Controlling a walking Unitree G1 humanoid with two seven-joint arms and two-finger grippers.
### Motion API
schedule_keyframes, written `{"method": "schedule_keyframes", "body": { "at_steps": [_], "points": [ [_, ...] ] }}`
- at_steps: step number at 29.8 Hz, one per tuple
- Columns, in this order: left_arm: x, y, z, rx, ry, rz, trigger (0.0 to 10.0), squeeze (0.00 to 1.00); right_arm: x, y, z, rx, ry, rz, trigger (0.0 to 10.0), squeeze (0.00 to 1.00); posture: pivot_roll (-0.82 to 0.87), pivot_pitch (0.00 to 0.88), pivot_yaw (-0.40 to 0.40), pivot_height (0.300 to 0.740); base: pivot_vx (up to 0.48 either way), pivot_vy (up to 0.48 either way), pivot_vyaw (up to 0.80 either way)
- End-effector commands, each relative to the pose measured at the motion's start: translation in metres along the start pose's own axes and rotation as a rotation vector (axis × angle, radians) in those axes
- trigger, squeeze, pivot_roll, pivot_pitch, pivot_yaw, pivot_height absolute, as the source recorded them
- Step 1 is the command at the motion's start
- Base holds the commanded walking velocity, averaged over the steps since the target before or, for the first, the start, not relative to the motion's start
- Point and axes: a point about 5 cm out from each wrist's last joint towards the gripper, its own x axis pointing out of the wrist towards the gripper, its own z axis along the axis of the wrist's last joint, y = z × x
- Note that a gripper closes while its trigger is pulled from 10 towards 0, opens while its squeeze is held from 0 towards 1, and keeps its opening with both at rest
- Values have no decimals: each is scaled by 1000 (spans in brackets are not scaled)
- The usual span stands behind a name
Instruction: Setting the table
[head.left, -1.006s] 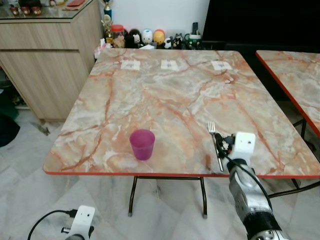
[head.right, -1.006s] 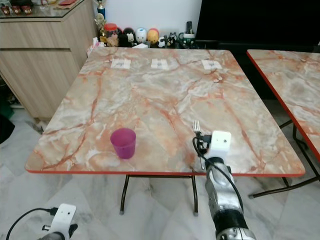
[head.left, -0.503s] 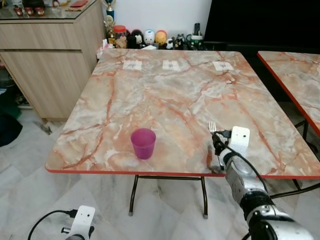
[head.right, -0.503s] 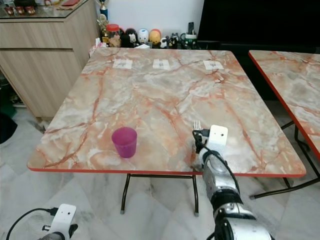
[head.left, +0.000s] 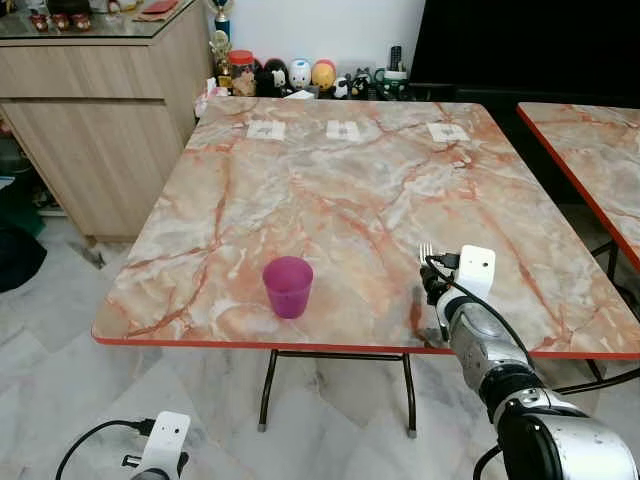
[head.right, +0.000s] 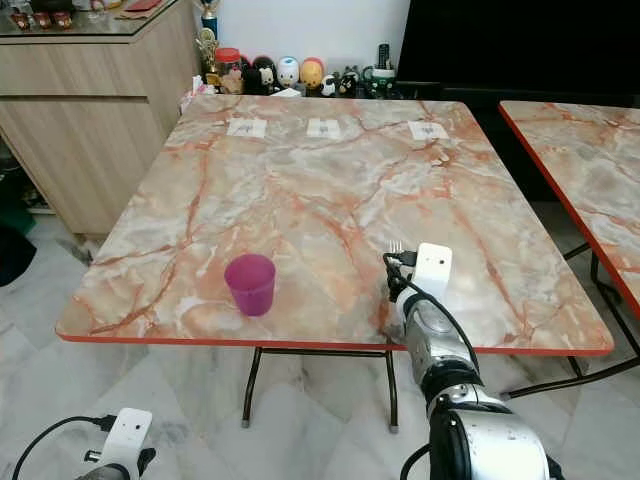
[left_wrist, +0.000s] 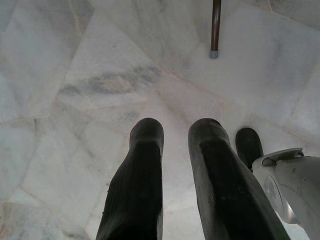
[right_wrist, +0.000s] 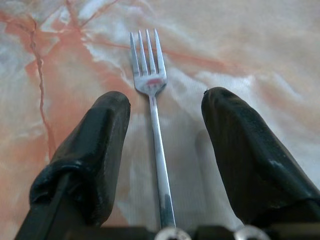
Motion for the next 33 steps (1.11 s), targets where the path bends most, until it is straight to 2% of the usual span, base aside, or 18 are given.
{"method": "schedule_keyframes", "body": {
  "at_steps": [1, 12, 19, 20, 21, 22, 33],
  "points": [
    [-1, -2, -5, -7, 11, -5, 10000, 0, 1, -2, 2, 34, 27, -5, 10000, 0, 189, 0, -43, 740, 0, 0, 0],
    [-2, -1, -7, -10, 15, -3, 10000, 0, -1, 2, -17, 31, 113, 21, 10000, 0, 203, 4, -45, 740, 0, 0, 0],
    [-2, -1, -7, -13, 16, -4, 10000, 0, -5, -2, -32, 1, 166, 13, 10000, 0, 203, 16, -44, 740, 0, 0, 0],
    [-2, -1, -7, -13, 16, -4, 10000, 0, -5, -2, -33, 2, 169, 9, 6000, 0, 204, 17, -44, 740, 0, 0, 0],
    [-2, 0, -7, -13, 16, -4, 10000, 0, -5, -2, -34, 4, 170, 7, 6000, 0, 203, 19, -42, 740, 0, 0, 0],
    [-2, 0, -7, -13, 16, -5, 10000, 0, -6, -3, -35, 1, 173, -1, 0, 0, 203, 19, -42, 740, 0, 0, 0],
    [-2, -1, -7, -20, 21, -20, 10000, 0, -8, -4, -44, -12, 192, 5, 0, 0, 205, 24, -45, 740, 0, 0, 0]
  ]
}}
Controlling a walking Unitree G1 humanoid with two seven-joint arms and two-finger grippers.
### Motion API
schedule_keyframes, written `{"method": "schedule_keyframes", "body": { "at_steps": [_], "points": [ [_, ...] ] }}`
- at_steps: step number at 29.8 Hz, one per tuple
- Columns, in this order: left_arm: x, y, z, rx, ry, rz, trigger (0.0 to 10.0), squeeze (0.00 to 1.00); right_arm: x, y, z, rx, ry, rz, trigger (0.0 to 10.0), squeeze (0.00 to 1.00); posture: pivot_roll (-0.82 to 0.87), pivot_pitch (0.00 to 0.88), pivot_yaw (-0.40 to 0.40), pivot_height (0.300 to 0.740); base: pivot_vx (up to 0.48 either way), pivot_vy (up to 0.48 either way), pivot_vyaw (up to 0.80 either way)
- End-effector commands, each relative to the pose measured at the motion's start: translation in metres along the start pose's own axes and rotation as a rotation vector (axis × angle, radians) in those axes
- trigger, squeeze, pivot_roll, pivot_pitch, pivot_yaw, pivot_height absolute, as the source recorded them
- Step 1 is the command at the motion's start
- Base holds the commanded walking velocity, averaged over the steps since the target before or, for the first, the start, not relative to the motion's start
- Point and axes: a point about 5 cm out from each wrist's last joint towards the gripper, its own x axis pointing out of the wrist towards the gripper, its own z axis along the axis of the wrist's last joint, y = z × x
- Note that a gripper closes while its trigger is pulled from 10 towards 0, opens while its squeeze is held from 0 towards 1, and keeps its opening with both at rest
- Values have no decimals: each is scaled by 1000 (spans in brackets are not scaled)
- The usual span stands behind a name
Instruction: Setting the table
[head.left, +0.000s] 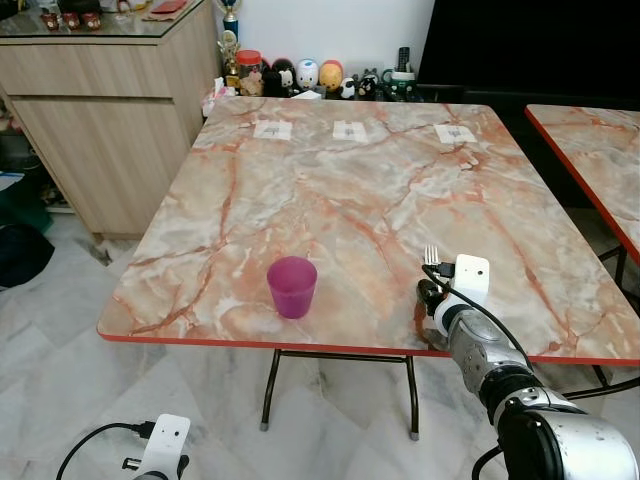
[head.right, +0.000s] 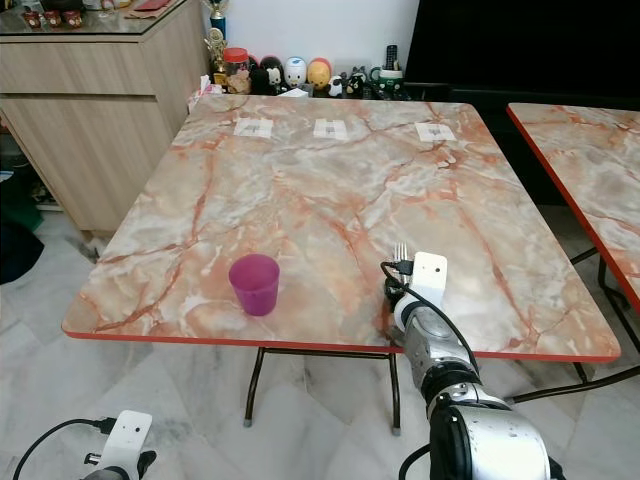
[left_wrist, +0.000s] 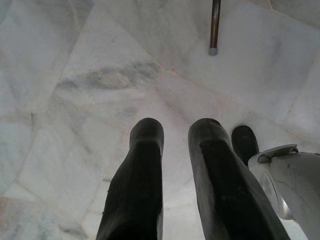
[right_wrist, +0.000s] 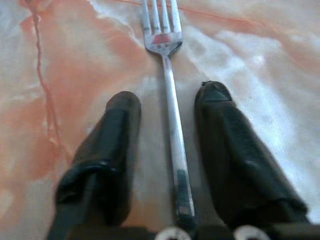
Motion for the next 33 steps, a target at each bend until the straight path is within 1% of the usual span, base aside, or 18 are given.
{"method": "schedule_keyframes", "body": {
  "at_steps": [1, 6, 18, 20, 27, 28, 31, 32, 33],
  "points": [
    [-1, 0, -4, -18, 17, -6, 10000, 0, -3, -2, -26, 4, 99, -4, 0, 0, 205, 24, -45, 740, 0, 0, 0],
    [-1, 0, -5, -19, 21, -11, 10000, 0, -5, -3, -31, 10, 111, -4, 0, 0, 205, 24, -45, 740, 0, 0, 0],
    [-1, -1, -5, -17, 24, -16, 10000, 0, -5, -1, -31, -16, 99, 10, 0, 0, 202, 23, -47, 740, 0, 0, 0],
    [-1, -1, -5, -16, 25, -17, 10000, 0, -6, -1, -37, -21, 111, 12, 0, 0, 202, 23, -47, 740, 0, 0, 0],
    [-1, -1, -5, -14, 27, -17, 10000, 0, -8, -4, -45, -27, 129, 5, 0, 0, 200, 24, -45, 740, 0, 0, 0],
    [-1, -1, -5, -13, 28, -17, 10000, 0, -8, -5, -44, -33, 122, -2, 0, 0, 200, 24, -45, 740, 0, 0, 0],
    [-1, -1, -5, -10, 28, -15, 10000, 0, -7, -7, -35, -30, 46, -23, 0, 0, 199, 24, -44, 740, 0, 0, 0],
    [-1, -1, -5, -9, 29, -13, 10000, 0, -7, -8, -30, -24, 5, -32, 0, 0, 197, 24, -45, 740, 0, 0, 0],
    [-1, 0, -5, -8, 29, -13, 10000, 0, -7, -8, -28, -23, -10, -37, 0, 0, 197, 24, -45, 740, 0, 0, 0]
  ]
}}
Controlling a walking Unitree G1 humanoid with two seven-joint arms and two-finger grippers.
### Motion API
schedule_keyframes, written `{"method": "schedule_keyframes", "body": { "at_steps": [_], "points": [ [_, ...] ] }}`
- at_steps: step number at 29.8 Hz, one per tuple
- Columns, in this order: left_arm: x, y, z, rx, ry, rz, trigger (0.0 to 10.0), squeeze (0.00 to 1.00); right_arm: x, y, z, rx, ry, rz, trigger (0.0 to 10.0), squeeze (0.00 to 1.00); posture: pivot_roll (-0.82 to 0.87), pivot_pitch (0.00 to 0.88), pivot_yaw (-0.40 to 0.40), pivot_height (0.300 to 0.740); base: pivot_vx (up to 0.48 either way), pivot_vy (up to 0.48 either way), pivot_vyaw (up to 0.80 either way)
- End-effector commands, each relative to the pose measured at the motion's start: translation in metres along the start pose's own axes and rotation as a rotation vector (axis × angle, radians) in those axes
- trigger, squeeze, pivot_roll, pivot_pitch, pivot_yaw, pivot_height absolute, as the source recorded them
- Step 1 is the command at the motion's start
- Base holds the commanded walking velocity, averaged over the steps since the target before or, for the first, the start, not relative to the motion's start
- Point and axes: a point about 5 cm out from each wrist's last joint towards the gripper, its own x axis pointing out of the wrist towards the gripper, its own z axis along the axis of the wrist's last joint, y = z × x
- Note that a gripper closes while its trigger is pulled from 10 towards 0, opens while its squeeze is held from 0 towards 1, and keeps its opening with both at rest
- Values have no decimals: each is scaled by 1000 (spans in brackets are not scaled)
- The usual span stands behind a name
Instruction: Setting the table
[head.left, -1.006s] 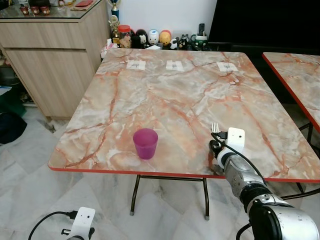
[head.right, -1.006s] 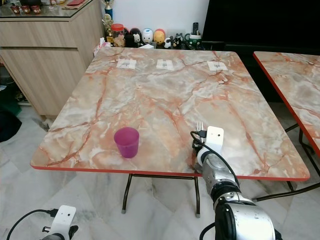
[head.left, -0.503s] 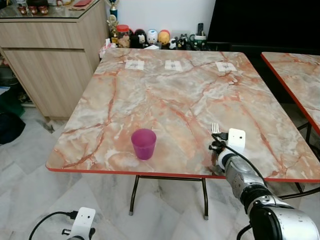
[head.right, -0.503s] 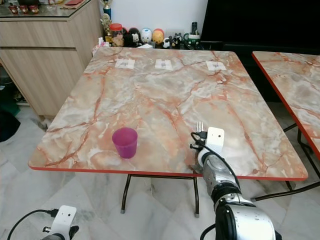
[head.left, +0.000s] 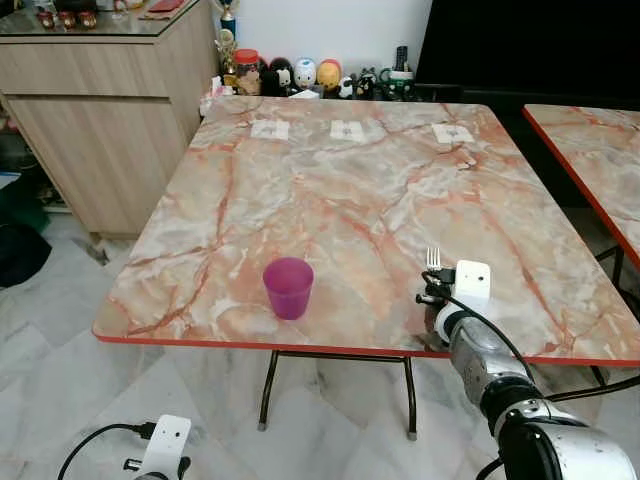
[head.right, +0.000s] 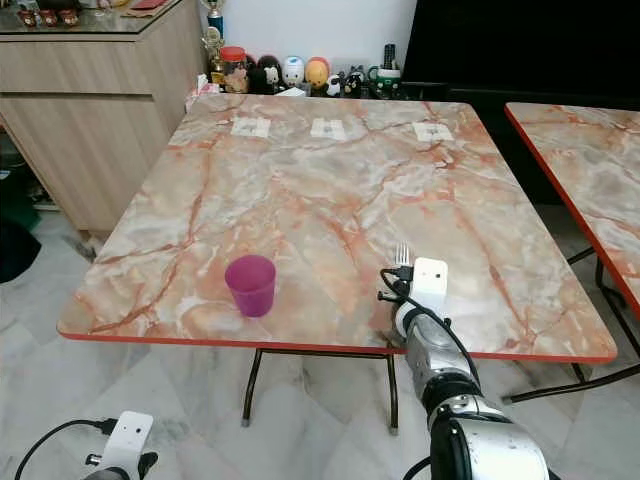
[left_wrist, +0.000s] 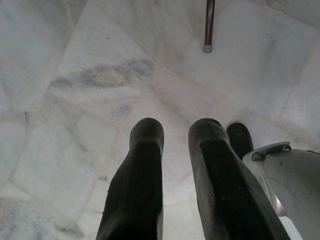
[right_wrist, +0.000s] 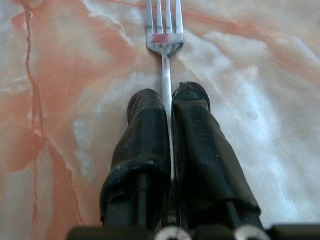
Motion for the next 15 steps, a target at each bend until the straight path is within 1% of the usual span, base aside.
{"method": "schedule_keyframes", "body": {
  "at_steps": [1, 2, 3, 4, 5, 7, 11, 12, 14, 15],
  "points": [
    [-1, 0, -4, -8, 20, 2, 10000, 0, -4, -3, -19, 9, 56, -22, 0, 0, 197, 24, -45, 740, 0, 0, 0],
    [-1, 0, -5, -9, 20, 4, 10000, 0, -4, -3, -13, 56, -10, -20, 9725, 0, 194, 25, -45, 740, 0, 0, 0],
    [-1, 0, -5, -9, 21, 5, 10000, 0, -5, -3, -9, 73, -56, -15, 10000, 0, 194, 25, -45, 740, 0, 0, 0],
    [-1, 0, -5, -9, 21, 5, 10000, 0, -5, -2, -7, 83, -87, -12, 10000, 0, 194, 25, -45, 740, 0, 0, 0],
    [-1, 0, -6, -10, 21, 7, 10000, 0, -7, -1, -3, 87, -149, 5, 10000, 0, 193, 29, -44, 740, 0, 0, 0],
    [-1, 0, -6, -10, 22, 7, 10000, 0, -9, 0, -1, 73, -189, 13, 10000, 0, 186, 30, -43, 740, 0, 0, 0],
    [-1, -1, -6, -7, 23, 6, 10000, 0, -15, 5, 2, 101, -287, 57, 10000, 0, 181, 31, -42, 740, 0, 0, 0],
    [-1, -1, -6, -7, 23, 5, 10000, 0, -17, 7, 4, 97, -313, 68, 10000, 0, 181, 31, -42, 740, 0, 0, 0],
    [-1, -1, -6, -5, 24, 5, 10000, 0, -23, 10, 16, 93, -404, 92, 10000, 0, 181, 30, -44, 740, 0, 0, 0],
    [-1, -1, -6, -5, 24, 5, 10000, 0, -24, 10, 18, 96, -423, 94, 10000, 0, 181, 30, -44, 740, 0, 0, 0]
  ]
}}
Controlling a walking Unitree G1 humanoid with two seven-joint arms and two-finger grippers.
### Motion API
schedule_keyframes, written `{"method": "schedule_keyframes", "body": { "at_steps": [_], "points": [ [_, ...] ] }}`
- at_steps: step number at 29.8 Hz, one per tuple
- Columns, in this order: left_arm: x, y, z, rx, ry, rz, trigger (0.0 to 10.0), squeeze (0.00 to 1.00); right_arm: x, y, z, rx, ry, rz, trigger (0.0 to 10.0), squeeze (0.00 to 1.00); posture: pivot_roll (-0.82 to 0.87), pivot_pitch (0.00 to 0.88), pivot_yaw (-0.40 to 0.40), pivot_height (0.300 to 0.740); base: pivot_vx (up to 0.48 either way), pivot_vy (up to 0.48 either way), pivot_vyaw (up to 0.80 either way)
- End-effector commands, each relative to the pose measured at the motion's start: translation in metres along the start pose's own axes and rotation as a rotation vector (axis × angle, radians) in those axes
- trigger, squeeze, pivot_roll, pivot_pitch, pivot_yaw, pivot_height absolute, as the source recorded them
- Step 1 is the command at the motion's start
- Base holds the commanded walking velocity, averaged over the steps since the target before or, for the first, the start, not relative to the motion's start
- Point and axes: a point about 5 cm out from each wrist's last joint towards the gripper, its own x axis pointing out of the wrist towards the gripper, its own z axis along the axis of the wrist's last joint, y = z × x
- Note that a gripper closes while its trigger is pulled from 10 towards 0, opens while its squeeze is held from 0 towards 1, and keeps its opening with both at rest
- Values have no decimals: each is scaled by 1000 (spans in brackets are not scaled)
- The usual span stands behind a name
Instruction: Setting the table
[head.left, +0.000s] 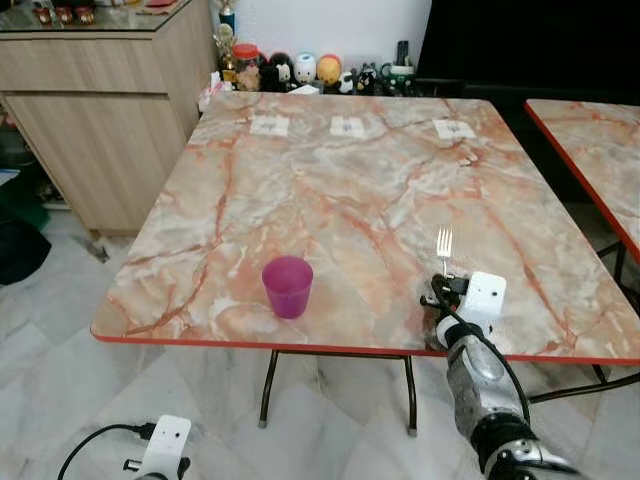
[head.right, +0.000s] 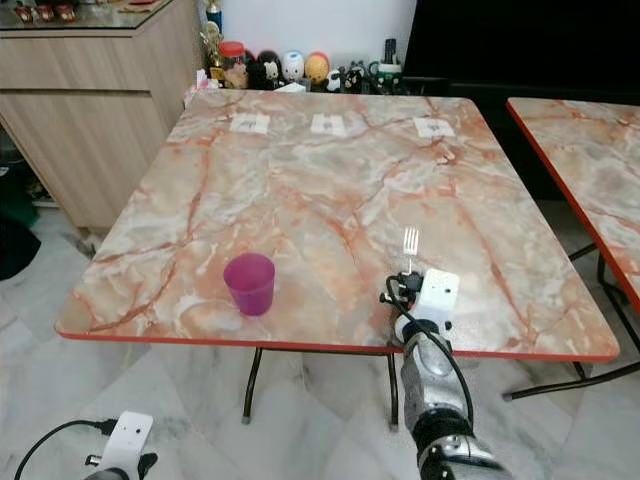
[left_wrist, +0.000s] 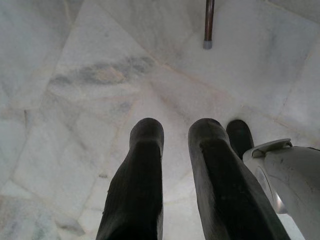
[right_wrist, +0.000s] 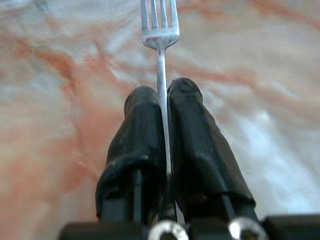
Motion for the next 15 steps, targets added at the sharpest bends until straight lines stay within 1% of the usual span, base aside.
{"method": "schedule_keyframes", "body": {
  "at_steps": [1, 3, 4, 5, 9, 10, 15],
  "points": [
    [-1, -1, -6, -5, 23, 5, 10000, 0, 2, 2, 17, 1, -94, 13, 10000, 0, 181, 30, -44, 740, 0, 0, 0],
    [-1, -1, -6, -3, 24, 4, 10000, 0, 0, 3, 22, -28, -127, 18, 10000, 0, 171, 25, -48, 740, 0, 0, 0],
    [-1, -1, -6, -1, 24, 3, 10000, 0, -3, 4, 26, -65, -151, 22, 10000, 0, 171, 25, -48, 740, 0, 0, 0],
    [-1, -1, -6, 4, 25, 1, 10000, 0, -5, 7, 30, -66, -176, 30, 10000, 0, 161, 22, -46, 740, 0, 0, 0],
    [-1, 0, -5, 19, 23, 1, 10000, 0, -9, 9, 36, -63, -204, 32, 10000, 0, 153, 14, -46, 740, 0, 0, 0],
    [-1, 0, -5, 32, 22, -2, 10000, 0, -11, 9, 37, -78, -219, 31, 10000, 0, 150, 13, -46, 740, 0, 0, 0],
    [-1, -1, -5, 41, 23, -4, 10000, 0, -17, 5, 36, -82, -221, 7, 10000, 0, 152, 3, -49, 740, 0, -444, 0]
  ]
}}
